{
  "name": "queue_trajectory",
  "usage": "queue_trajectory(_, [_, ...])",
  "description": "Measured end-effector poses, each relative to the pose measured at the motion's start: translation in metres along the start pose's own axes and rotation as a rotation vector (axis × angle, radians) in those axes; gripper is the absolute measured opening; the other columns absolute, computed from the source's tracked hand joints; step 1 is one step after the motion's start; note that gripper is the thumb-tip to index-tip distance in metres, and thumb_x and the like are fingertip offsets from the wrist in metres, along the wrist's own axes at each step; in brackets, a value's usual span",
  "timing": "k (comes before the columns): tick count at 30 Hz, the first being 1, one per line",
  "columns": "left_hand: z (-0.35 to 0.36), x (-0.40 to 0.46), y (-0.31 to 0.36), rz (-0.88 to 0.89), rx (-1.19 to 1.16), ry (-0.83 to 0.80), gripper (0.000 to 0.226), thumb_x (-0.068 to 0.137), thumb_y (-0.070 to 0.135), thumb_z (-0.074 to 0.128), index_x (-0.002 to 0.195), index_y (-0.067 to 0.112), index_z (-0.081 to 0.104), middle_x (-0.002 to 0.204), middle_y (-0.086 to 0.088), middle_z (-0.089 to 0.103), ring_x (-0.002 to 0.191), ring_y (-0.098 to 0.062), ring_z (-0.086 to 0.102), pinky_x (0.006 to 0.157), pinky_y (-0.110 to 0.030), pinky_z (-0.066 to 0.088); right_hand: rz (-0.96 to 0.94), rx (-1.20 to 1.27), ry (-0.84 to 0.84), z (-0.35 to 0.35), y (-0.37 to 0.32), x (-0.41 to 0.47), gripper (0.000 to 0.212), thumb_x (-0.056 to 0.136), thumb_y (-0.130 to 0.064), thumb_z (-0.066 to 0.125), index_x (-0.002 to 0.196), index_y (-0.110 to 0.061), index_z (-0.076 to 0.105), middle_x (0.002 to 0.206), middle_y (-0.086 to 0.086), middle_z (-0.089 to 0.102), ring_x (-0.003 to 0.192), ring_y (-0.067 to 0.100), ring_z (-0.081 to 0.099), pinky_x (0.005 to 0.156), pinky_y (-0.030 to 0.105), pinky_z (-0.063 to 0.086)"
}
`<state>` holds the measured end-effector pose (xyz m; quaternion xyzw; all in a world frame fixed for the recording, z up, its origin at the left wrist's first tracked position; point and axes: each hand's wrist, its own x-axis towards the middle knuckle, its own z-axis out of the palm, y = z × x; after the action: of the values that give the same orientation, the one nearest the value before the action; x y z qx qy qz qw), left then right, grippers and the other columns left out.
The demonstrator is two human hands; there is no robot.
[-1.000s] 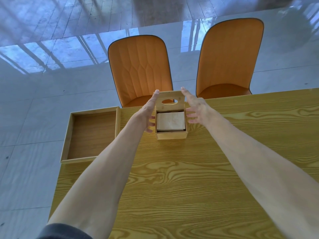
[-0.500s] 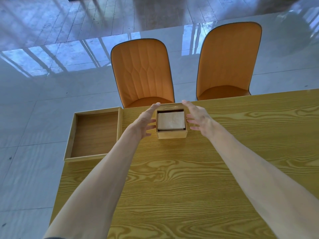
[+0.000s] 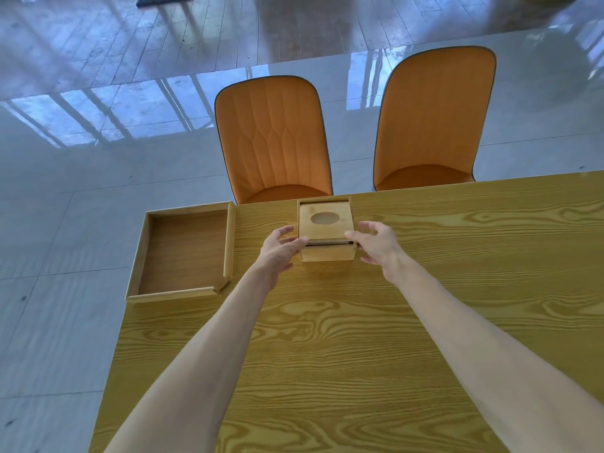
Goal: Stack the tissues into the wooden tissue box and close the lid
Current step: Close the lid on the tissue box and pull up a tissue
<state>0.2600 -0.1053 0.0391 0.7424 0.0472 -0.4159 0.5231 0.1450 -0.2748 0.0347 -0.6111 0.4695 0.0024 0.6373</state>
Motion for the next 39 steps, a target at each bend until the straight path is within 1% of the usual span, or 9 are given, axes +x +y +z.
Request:
queue_trajectory(4, [0.002, 0.002, -0.002, 0.042, 0.057, 0.033, 0.057, 0.086, 0.017, 0.074, 0.138, 0.022, 0.05, 0.128, -0.004, 0.062, 0.113, -0.021, 0.061, 0.088, -0.035, 0.046, -0.036, -0.031, 0.033, 0.003, 0.009, 0.005, 0.058, 0.085, -0.025, 0.077, 0.137, -0.017, 0.053, 0.124, 0.006, 0.062, 0.108, 0.021, 0.062, 0.083, 0.033, 0.054])
queue_trajectory(9, [0.006, 0.006, -0.004, 0.098, 0.12, 0.082, 0.058, 0.084, 0.014, 0.076, 0.136, 0.021, 0.051, 0.124, -0.004, 0.062, 0.1, -0.017, 0.06, 0.077, -0.027, 0.042, -0.067, -0.115, 0.076, 0.005, 0.016, 0.011, 0.057, 0.082, -0.028, 0.08, 0.132, -0.018, 0.056, 0.111, 0.002, 0.07, 0.104, 0.02, 0.065, 0.096, 0.046, 0.055])
queue_trajectory(13, [0.009, 0.011, -0.003, 0.113, 0.188, 0.116, 0.059, 0.083, 0.017, 0.077, 0.136, 0.022, 0.051, 0.121, -0.002, 0.062, 0.099, -0.015, 0.06, 0.077, -0.027, 0.041, -0.121, -0.214, 0.108, 0.007, 0.019, 0.013, 0.058, 0.081, -0.032, 0.08, 0.132, -0.017, 0.055, 0.107, 0.001, 0.072, 0.099, 0.02, 0.067, 0.09, 0.046, 0.057])
queue_trajectory(16, [0.012, 0.013, -0.002, 0.122, 0.212, 0.136, 0.059, 0.083, 0.021, 0.078, 0.135, 0.022, 0.052, 0.116, 0.0, 0.06, 0.097, -0.014, 0.058, 0.077, -0.028, 0.041, -0.171, -0.304, 0.124, 0.005, 0.017, 0.014, 0.06, 0.081, -0.036, 0.08, 0.133, -0.018, 0.054, 0.11, 0.0, 0.071, 0.099, 0.019, 0.066, 0.088, 0.037, 0.055])
queue_trajectory(19, [0.012, 0.015, -0.002, 0.127, 0.22, 0.151, 0.06, 0.082, 0.024, 0.079, 0.135, 0.022, 0.052, 0.117, 0.0, 0.061, 0.097, -0.016, 0.059, 0.079, -0.03, 0.043, -0.33, -0.501, 0.25, 0.006, 0.014, 0.013, 0.059, 0.082, -0.039, 0.077, 0.132, -0.02, 0.054, 0.111, 0.0, 0.065, 0.095, 0.018, 0.064, 0.077, 0.033, 0.055])
queue_trajectory(22, [0.012, 0.015, -0.002, 0.132, 0.236, 0.165, 0.061, 0.081, 0.026, 0.08, 0.135, 0.024, 0.052, 0.119, -0.001, 0.062, 0.096, -0.016, 0.061, 0.077, -0.03, 0.045, -0.603, -0.734, 0.356, 0.012, 0.005, 0.016, 0.038, 0.087, -0.034, 0.074, 0.121, -0.019, 0.066, 0.104, 0.005, 0.065, 0.082, 0.017, 0.063, 0.063, 0.026, 0.049])
queue_trajectory(26, [0.015, 0.013, -0.005, 0.136, 0.253, 0.188, 0.059, 0.083, 0.029, 0.078, 0.134, 0.026, 0.051, 0.117, 0.001, 0.063, 0.094, -0.016, 0.062, 0.075, -0.03, 0.047, -0.797, -1.046, 0.23, 0.024, -0.018, 0.024, 0.019, 0.089, -0.033, 0.072, 0.105, -0.024, 0.076, 0.1, 0.002, 0.07, 0.086, 0.017, 0.069, 0.066, 0.019, 0.045])
queue_trajectory(31, [0.016, 0.014, -0.007, 0.122, 0.28, 0.223, 0.057, 0.082, 0.032, 0.077, 0.133, 0.028, 0.051, 0.115, 0.002, 0.066, 0.091, -0.016, 0.066, 0.083, -0.037, 0.056, -0.894, -1.306, 0.053, 0.034, -0.044, 0.031, 0.033, 0.091, -0.039, 0.066, 0.121, -0.029, 0.07, 0.111, 0.001, 0.065, 0.1, 0.018, 0.069, 0.09, 0.028, 0.055])
queue_trajectory(39, [0.019, 0.015, -0.006, 0.095, 0.305, 0.258, 0.057, 0.082, 0.033, 0.078, 0.131, 0.031, 0.05, 0.116, 0.003, 0.067, 0.094, -0.019, 0.068, 0.088, -0.042, 0.057, -0.931, -1.494, -0.011, 0.046, -0.054, 0.042, 0.022, 0.096, -0.028, 0.063, 0.112, -0.016, 0.073, 0.105, 0.004, 0.066, 0.092, 0.02, 0.068, 0.078, 0.031, 0.056])
